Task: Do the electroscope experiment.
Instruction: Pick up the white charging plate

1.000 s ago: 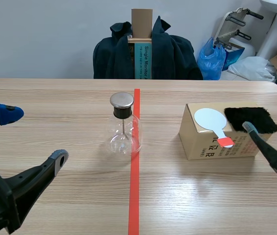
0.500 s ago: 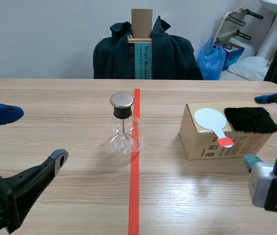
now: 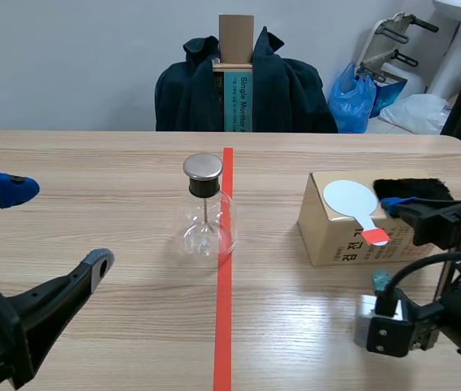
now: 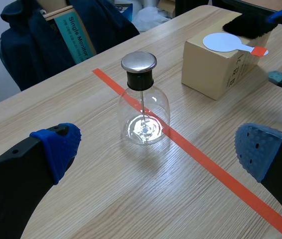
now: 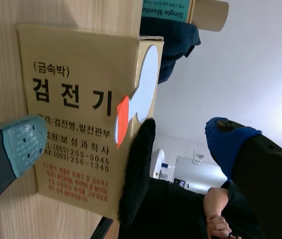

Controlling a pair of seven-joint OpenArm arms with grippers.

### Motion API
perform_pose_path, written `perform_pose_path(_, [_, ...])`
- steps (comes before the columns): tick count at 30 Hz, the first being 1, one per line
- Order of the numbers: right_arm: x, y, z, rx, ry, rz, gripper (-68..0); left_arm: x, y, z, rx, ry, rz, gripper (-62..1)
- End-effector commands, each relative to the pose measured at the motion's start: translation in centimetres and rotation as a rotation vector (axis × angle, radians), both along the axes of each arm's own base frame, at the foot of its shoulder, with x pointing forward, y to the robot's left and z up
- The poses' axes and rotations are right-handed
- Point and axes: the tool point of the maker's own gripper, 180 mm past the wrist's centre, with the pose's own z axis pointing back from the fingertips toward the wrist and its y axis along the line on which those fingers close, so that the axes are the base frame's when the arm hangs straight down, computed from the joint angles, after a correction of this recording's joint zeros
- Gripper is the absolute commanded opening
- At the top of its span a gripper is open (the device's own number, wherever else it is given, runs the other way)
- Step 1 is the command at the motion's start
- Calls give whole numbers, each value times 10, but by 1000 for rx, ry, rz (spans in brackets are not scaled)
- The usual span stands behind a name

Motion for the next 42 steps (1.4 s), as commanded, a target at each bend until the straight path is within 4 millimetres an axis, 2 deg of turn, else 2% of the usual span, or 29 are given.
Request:
perform_pose_path(1, [12,1,14,0,-58,-1,4,1,-3,11,-20,-29,-8,14])
perform_pose_path(9, [24,9,12,2,-90,-29,4,1,-3,11,-20,-29,-8,14])
perform_pose_path(22, [27,4,14,-7,-96,-53,4,1,-3,11,-20,-29,-8,14])
perform_pose_path(24, [27,4,13,-8,-95,-53,-88,1,-3,11,-20,-29,-8,14])
perform_pose_path(29, [27,2,14,-9,-97,-57,-405,1,-3,11,-20,-29,-8,14])
perform_pose_path(31, [28,1,14,-10,-98,-66,-499,1,-3,11,-20,-29,-8,14])
perform_pose_path(35, [28,-1,14,-12,-100,-78,-646,1,-3,11,-20,-29,-8,14])
perform_pose_path(36, [28,-1,14,-13,-100,-79,-672,1,-3,11,-20,-29,-8,14])
perform_pose_path(42, [28,-1,14,-12,-100,-78,-669,1,-3,11,-20,-29,-8,14])
